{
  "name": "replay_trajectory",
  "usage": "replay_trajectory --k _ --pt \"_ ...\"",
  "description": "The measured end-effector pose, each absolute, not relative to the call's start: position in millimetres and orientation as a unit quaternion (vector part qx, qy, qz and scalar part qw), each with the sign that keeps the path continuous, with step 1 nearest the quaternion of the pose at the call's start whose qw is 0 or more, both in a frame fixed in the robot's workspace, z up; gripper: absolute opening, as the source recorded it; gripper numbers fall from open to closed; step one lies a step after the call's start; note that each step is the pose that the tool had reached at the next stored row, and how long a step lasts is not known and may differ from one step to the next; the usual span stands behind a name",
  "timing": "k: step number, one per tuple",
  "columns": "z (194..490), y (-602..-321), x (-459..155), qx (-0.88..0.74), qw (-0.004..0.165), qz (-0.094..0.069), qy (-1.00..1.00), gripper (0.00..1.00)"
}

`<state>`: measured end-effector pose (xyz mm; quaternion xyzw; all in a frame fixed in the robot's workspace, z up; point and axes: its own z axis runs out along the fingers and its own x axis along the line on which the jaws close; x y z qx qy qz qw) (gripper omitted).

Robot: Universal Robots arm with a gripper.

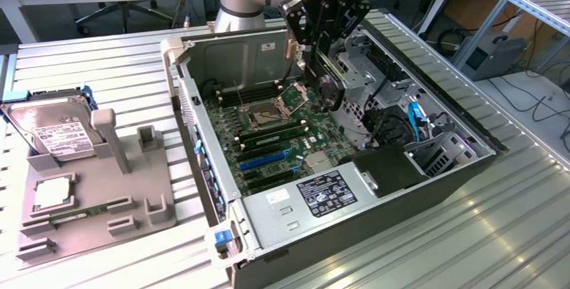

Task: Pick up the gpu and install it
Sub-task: 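Insert the gpu into the slot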

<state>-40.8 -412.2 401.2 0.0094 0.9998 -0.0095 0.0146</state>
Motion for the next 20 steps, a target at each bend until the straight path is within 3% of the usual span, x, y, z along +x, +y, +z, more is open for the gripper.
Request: replay_trajectory --k 20 --pt "401.1 -412.2 -40.8 0.001 0.015 -0.009 1.000 0.27"
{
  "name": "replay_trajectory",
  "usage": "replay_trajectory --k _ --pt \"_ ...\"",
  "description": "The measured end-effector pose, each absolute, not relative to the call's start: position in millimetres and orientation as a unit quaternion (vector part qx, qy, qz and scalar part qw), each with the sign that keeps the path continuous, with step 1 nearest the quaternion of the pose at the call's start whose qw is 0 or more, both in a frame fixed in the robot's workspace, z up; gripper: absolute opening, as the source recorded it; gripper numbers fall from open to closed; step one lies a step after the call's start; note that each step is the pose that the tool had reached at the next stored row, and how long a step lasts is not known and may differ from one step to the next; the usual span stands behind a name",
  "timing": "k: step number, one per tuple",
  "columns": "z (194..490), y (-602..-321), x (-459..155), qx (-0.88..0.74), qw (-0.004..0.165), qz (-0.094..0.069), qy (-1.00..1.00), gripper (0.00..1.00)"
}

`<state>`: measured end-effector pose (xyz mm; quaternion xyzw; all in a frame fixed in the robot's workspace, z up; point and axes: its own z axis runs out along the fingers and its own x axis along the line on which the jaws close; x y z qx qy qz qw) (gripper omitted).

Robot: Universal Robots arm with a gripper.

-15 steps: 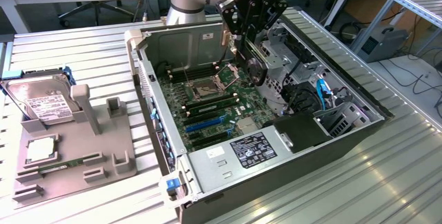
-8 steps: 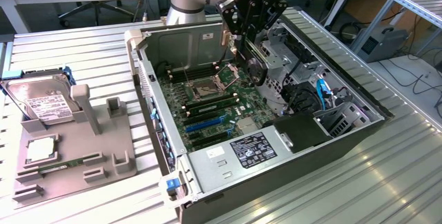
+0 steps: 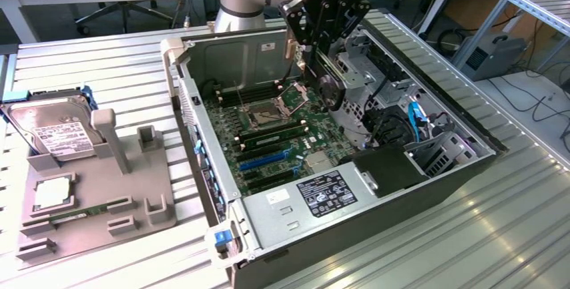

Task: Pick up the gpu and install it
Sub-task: 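Insert the gpu into the slot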

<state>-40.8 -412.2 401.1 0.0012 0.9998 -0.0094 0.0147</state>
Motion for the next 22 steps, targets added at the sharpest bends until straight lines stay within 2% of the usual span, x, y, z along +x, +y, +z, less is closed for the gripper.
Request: replay_trajectory --k 22 --pt "401.0 -412.3 -40.8 -0.008 0.015 -0.009 1.000 0.27"
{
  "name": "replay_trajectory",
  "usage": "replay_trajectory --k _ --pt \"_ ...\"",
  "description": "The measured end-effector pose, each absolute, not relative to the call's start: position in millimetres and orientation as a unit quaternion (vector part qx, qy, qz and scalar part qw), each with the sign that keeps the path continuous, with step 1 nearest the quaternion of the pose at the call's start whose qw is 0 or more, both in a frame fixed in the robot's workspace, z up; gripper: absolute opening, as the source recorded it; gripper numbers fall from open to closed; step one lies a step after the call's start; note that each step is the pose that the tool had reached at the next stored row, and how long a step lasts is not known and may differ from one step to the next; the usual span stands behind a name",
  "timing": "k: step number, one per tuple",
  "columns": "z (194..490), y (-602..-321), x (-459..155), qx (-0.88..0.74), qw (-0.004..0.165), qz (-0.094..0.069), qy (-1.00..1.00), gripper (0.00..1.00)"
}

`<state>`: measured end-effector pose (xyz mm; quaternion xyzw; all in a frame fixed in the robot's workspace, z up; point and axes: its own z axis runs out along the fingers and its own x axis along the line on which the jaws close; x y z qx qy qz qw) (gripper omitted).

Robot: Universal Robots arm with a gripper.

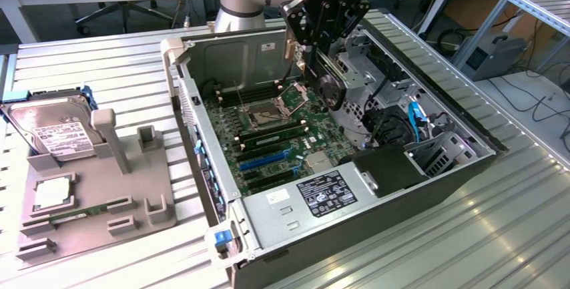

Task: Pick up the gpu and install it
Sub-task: 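Insert the gpu into the slot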

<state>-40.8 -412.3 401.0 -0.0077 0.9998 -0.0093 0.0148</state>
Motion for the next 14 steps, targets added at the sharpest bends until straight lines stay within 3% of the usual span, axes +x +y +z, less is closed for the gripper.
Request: replay_trajectory --k 14 --pt "400.9 -412.3 -40.9 -0.012 0.015 -0.009 1.000 0.27"
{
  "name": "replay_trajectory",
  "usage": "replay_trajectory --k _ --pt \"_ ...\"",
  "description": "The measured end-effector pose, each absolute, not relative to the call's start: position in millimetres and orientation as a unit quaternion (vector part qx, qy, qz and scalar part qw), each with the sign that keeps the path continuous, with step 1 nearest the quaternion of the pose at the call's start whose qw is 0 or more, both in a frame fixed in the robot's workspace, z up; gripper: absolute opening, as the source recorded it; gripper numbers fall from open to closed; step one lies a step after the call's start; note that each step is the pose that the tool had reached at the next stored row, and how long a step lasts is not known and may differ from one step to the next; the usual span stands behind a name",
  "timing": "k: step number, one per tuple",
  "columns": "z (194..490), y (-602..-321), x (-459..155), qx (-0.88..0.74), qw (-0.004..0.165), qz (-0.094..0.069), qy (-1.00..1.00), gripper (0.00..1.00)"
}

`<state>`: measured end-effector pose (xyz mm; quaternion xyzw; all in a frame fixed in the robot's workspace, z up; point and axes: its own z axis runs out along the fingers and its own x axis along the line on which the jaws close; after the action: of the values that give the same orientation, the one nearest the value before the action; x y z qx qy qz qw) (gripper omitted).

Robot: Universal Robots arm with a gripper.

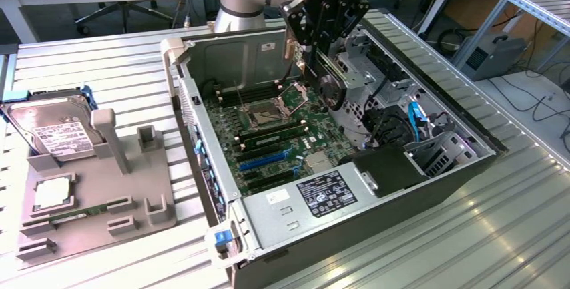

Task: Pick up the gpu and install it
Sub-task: 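Insert the gpu into the slot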

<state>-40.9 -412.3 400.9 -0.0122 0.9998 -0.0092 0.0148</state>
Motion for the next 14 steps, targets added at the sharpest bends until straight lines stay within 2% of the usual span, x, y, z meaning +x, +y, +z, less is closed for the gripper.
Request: replay_trajectory --k 14 --pt "400.8 -412.2 -40.9 -0.016 0.015 -0.009 1.000 0.27"
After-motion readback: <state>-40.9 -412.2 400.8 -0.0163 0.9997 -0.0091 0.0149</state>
